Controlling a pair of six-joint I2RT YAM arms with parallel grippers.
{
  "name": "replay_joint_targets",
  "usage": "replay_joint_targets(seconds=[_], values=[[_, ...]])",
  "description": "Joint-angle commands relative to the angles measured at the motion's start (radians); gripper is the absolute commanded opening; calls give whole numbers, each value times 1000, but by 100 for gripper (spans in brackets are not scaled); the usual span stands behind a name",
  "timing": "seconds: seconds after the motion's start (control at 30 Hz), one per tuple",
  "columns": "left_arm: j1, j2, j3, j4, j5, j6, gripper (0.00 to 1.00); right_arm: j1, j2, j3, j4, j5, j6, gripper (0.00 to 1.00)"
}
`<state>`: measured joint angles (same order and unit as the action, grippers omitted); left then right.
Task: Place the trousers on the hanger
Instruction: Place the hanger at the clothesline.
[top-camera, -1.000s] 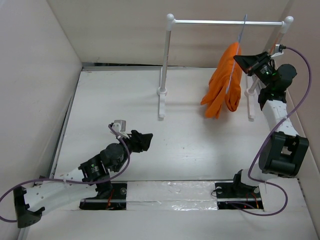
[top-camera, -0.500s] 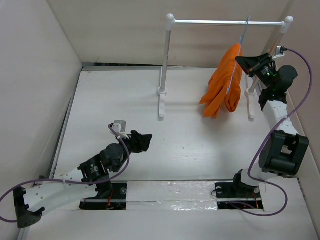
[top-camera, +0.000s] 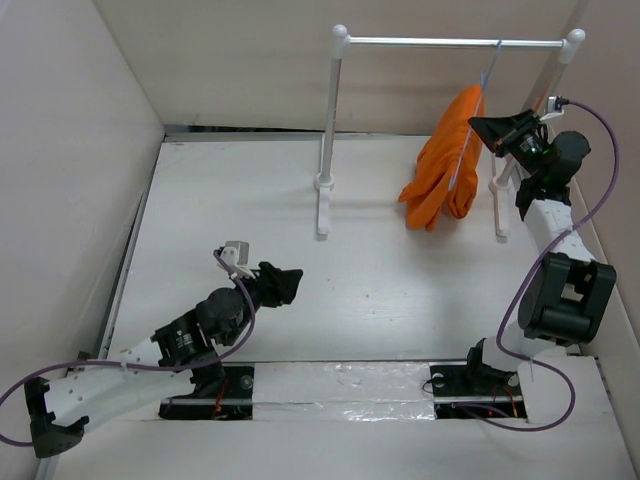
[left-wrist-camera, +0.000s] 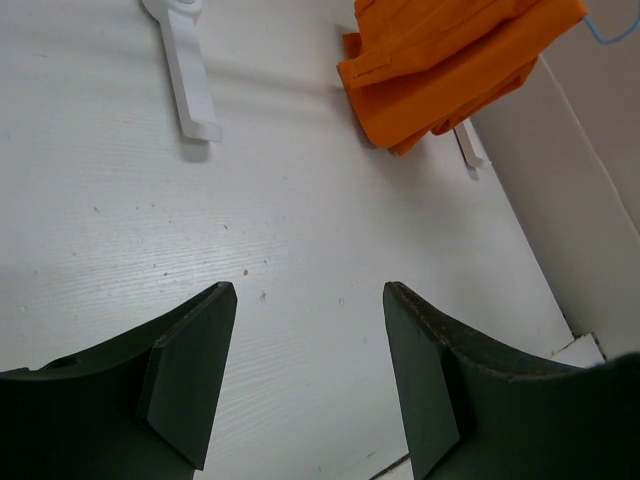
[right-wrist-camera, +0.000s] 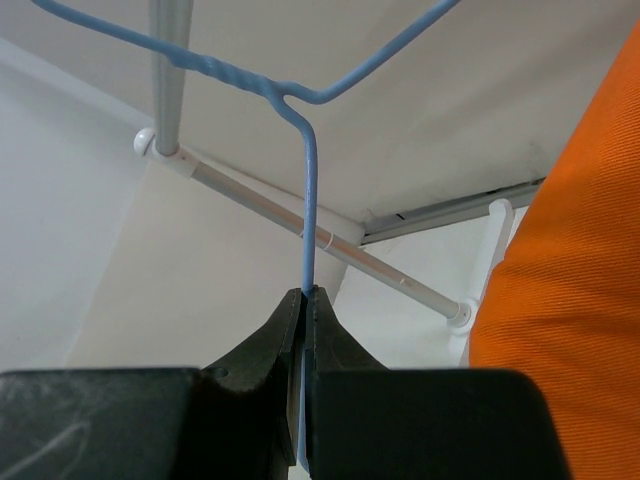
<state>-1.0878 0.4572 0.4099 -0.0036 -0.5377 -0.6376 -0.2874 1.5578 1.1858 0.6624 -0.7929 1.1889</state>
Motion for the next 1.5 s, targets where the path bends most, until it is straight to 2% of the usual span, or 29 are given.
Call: replay_joint_targets(seconds=[0.0,0.13,0.3,0.4,0.6,0.73,0.9,1.3,1.47], values=[[-6,-17,35,22,1,-4,57,-16,-38,112,154,26,-8,0],[-6,0,35,23,1,-5,57,-35,-57,124,155,23,-3,0],[-6,31,32,48,5,1,57,-53,-129,32,197,33,8,0],[-6,46,32,57,8,3,58,-53,-130,47,190,21,-8,0],[-6,40,24,54,7,1,57,-65,-85,123,183,15,20,0],[-6,34,20,60,8,0,58,-74,-73,147,109,34,-29,0],[-6,38,24,53,5,3,58,-75,-10,143,161,32,12,0],[-6,58,33,45,-11,-2,58,-84,71,219,108,32,-25,0],[-6,66,35,60,-18,1,58,-84,30,109,134,49,-43,0]])
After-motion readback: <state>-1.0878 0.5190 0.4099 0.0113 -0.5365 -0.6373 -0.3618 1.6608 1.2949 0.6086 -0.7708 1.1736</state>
